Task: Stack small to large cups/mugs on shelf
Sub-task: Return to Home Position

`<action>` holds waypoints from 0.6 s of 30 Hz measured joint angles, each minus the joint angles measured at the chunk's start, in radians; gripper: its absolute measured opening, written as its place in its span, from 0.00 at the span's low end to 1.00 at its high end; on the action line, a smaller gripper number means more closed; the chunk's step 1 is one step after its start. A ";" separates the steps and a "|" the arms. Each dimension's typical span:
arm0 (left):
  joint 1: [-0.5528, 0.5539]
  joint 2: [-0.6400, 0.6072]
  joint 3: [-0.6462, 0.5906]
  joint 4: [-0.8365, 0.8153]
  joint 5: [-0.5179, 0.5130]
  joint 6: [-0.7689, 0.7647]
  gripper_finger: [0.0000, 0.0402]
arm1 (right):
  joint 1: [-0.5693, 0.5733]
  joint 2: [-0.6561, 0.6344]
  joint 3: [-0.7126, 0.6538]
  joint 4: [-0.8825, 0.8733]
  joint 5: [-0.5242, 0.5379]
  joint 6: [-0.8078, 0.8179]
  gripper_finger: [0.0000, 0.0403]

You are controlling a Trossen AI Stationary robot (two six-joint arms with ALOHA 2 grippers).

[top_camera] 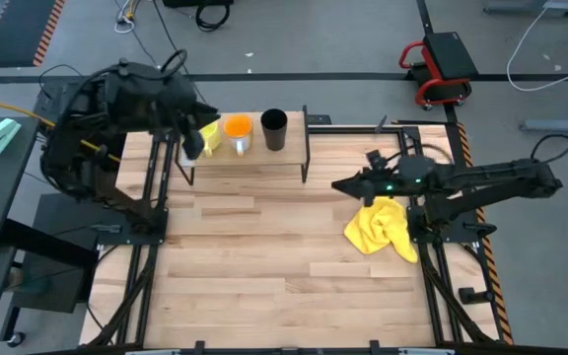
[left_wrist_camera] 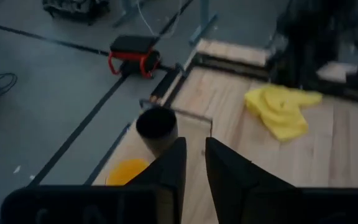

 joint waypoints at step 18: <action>-0.010 -0.093 -0.003 -0.174 -0.014 -0.039 0.18 | 0.005 -0.133 0.000 -0.001 -0.060 0.037 0.14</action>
